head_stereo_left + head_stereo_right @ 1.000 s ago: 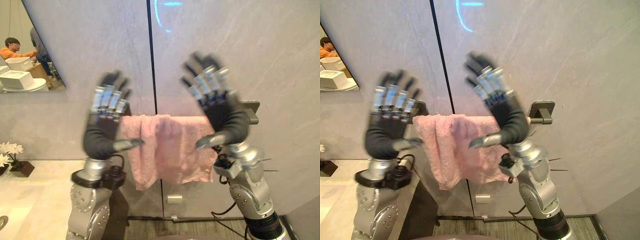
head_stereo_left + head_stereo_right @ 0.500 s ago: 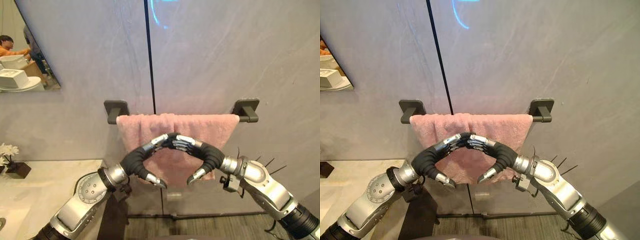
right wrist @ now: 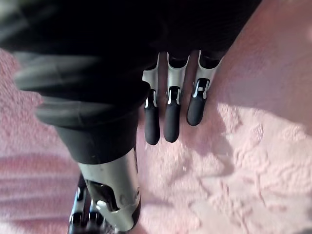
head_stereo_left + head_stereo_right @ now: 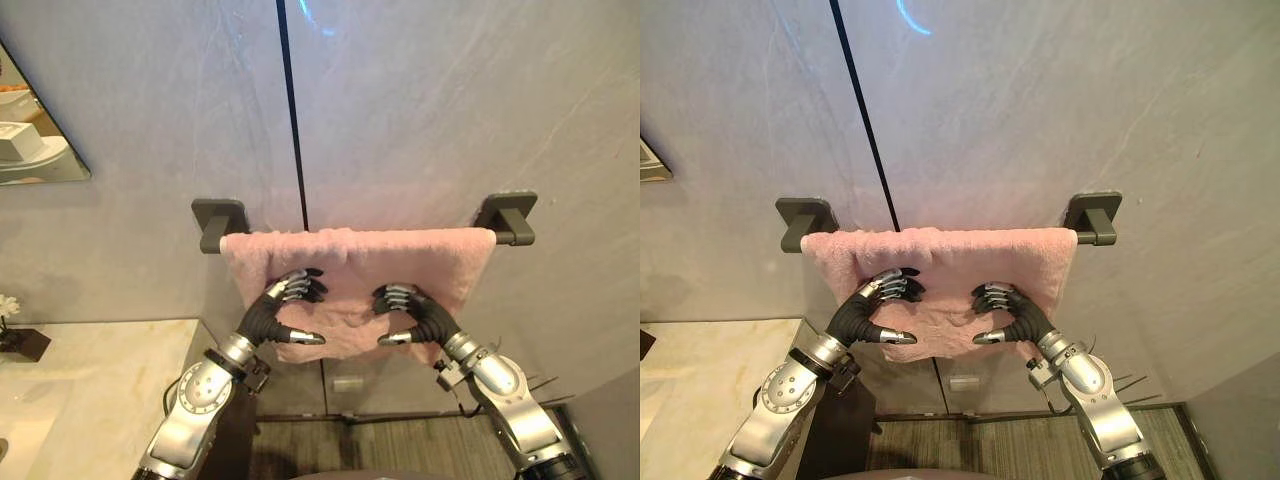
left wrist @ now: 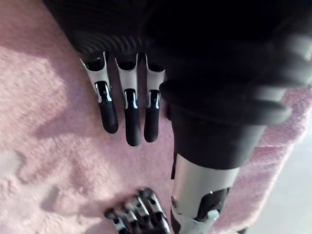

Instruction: Organize washtable

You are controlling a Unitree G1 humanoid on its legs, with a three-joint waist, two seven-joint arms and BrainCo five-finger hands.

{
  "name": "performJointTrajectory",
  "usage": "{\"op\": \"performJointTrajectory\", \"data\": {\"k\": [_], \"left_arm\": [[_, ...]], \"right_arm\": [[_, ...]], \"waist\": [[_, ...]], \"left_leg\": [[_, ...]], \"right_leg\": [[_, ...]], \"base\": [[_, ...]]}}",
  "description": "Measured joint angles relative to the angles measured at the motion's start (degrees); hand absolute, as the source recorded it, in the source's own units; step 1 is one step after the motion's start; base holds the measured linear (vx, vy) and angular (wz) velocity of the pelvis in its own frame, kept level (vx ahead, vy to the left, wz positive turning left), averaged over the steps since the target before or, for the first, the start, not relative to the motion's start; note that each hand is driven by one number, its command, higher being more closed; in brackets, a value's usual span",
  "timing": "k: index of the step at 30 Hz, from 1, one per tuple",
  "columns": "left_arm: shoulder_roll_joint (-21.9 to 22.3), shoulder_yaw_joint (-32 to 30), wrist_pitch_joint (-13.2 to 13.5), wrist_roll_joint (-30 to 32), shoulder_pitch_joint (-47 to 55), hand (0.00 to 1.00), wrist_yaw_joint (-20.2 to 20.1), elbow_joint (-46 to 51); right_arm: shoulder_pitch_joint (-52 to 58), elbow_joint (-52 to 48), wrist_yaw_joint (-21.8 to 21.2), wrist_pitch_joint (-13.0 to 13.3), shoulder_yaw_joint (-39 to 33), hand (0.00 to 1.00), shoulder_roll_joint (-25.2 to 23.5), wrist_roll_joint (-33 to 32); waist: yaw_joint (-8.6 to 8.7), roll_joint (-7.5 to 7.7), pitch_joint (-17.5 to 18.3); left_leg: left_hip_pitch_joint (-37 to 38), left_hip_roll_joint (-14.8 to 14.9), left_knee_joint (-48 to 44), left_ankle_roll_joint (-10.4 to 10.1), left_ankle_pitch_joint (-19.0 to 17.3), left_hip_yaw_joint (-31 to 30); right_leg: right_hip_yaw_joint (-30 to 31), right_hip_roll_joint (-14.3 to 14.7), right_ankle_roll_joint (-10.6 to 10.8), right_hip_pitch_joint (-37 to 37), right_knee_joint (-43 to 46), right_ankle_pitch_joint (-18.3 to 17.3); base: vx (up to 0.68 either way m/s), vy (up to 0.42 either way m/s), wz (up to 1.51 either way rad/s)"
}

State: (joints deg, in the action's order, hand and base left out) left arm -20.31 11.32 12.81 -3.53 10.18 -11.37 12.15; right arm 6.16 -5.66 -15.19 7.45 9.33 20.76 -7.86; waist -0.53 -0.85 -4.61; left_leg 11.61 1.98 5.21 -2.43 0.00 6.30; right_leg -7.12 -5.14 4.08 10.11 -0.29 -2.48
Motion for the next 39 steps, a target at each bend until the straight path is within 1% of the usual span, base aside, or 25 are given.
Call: {"op": "performJointTrajectory", "data": {"k": [1,2,4,7,10,12,14,19,21,25,28,30,35,37,39], "left_arm": [[1.4,-1.4,0.0,1.9,0.7,0.00,0.9,-0.9],[1.9,-1.9,0.0,2.8,1.0,0.00,1.4,-1.3],[4.5,-4.8,-0.1,6.5,2.7,0.00,3.2,-1.6],[7.0,-6.9,-0.1,7.9,4.0,0.00,4.4,-1.6],[10.4,-10.6,-0.1,9.0,5.7,0.00,6.5,-1.6],[12.1,-12.4,-0.2,9.3,6.8,0.00,7.3,-1.6],[14.1,-14.7,-1.1,9.9,7.6,0.00,8.7,-1.6],[17.3,-17.3,-1.3,10.5,7.7,0.00,10.9,-1.6],[18.5,-18.1,-1.3,10.5,8.1,0.00,11.6,-1.6],[20.0,-18.9,-1.9,10.5,10.6,0.00,13.1,-2.9],[21.6,-19.0,-3.0,10.4,13.0,0.00,14.2,-4.0],[22.5,-19.5,-3.2,10.3,13.8,0.00,14.2,-4.0],[23.5,-21.0,-3.6,8.8,14.6,0.00,14.9,-7.5],[23.6,-21.0,-3.7,8.6,15.2,0.00,15.1,-9.5],[23.5,-21.1,-3.9,8.5,15.9,0.00,15.0,-13.1]], "right_arm": [[1.1,0.0,0.6,0.1,-2.0,0.00,-2.0,1.3],[1.4,0.0,1.0,0.1,-2.6,0.00,-2.7,1.9],[3.0,-0.1,2.9,0.4,-6.1,0.00,-6.2,3.5],[4.4,-0.3,4.6,0.8,-9.2,0.00,-8.8,4.0],[6.1,-0.5,6.6,1.0,-14.1,0.00,-12.6,4.0],[7.1,-1.1,7.5,1.0,-16.3,0.00,-14.1,4.0],[9.3,-3.1,8.0,1.0,-18.8,0.00,-16.2,4.0],[12.5,-4.9,9.2,1.0,-21.7,0.00,-19.5,4.0],[13.3,-4.9,9.4,1.0,-22.4,0.00,-20.6,4.0],[16.1,-6.8,11.4,1.0,-23.0,0.00,-22.7,3.9],[18.6,-9.1,11.9,1.0,-23.0,0.00,-23.2,4.0],[19.6,-9.2,12.7,1.0,-23.0,0.00,-23.3,4.2],[22.0,-9.0,13.9,0.7,-22.8,0.00,-23.6,9.7],[21.8,-7.3,14.0,0.7,-22.7,0.00,-23.3,11.1],[21.7,-2.4,14.5,0.7,-22.3,0.00,-22.2,14.7]], "waist": [[-0.02,0.05,0.0],[-0.02,0.09,-0.1],[0.03,0.29,-0.2],[0.02,0.45,-0.3],[0.52,0.73,-0.3],[0.79,0.72,-0.3],[1.19,0.84,-0.4],[1.32,1.08,-0.6],[1.33,1.07,-0.6],[1.32,0.95,-0.5],[1.30,1.00,-0.5],[1.26,1.02,-0.5],[1.14,0.93,-0.2],[1.07,1.05,0.1],[0.81,1.27,1.3]], "left_leg": [[0.0,0.0,0.0,0.0,0.0,0.0],[0.0,0.0,0.0,0.0,0.0,0.0],[-0.3,0.0,0.0,0.0,0.0,0.0],[-0.4,0.0,0.1,0.0,0.0,0.0],[-1.1,0.0,0.1,0.0,0.0,0.1],[-1.5,0.0,0.1,0.0,0.0,0.2],[-1.7,0.0,0.1,0.0,0.0,0.3],[-1.7,0.0,0.0,0.1,-0.3,0.7],[-1.6,0.1,-0.1,0.2,-0.5,0.9],[-1.5,0.2,-0.5,0.3,-1.0,1.5],[-1.9,0.3,-1.8,0.4,-1.9,1.8],[-1.9,0.3,-2.3,0.5,-2.2,1.8],[-2.6,0.2,-4.6,0.7,-3.7,2.0],[-3.0,0.3,-5.6,0.7,-4.5,2.1],[-3.0,0.3,-5.8,0.7,-4.7,2.2]], "right_leg": [[0.0,0.0,0.0,0.0,0.0,0.0],[0.0,0.0,0.0,-0.1,0.0,0.0],[0.1,0.0,0.0,-0.3,0.0,0.0],[0.2,0.0,0.0,-0.4,-0.2,0.0],[0.2,0.0,0.1,-0.9,-0.8,0.1],[0.5,0.1,0.1,-1.3,-0.9,0.3],[0.8,0.1,0.1,-1.4,-1.1,0.5],[1.1,0.1,0.1,-1.4,-1.3,0.5],[1.2,0.1,0.1,-1.5,-1.3,0.5],[1.4,0.0,0.2,-1.5,-1.1,0.4],[1.4,-0.3,0.4,-1.4,-0.9,0.2],[1.4,-0.5,0.6,-1.4,-0.6,0.0],[0.9,-1.2,0.9,-1.4,1.6,-1.5],[0.9,-1.4,1.0,-1.5,2.2,-2.0],[0.6,-1.5,1.0,-1.5,2.5,-2.4]], "base": [[-0.03,-0.012,0.00],[-0.03,-0.012,-0.01],[-0.03,-0.012,-0.01],[-0.01,-0.004,0.00],[0.00,0.000,0.00],[0.01,-0.011,-0.04],[0.01,-0.004,-0.02],[0.00,-0.006,-0.02],[-0.02,-0.016,-0.07],[-0.02,-0.017,-0.07],[0.00,-0.006,-0.01],[0.00,0.001,0.03],[-0.01,0.000,0.03],[-0.01,-0.001,0.02],[0.02,-0.008,0.04]]}}
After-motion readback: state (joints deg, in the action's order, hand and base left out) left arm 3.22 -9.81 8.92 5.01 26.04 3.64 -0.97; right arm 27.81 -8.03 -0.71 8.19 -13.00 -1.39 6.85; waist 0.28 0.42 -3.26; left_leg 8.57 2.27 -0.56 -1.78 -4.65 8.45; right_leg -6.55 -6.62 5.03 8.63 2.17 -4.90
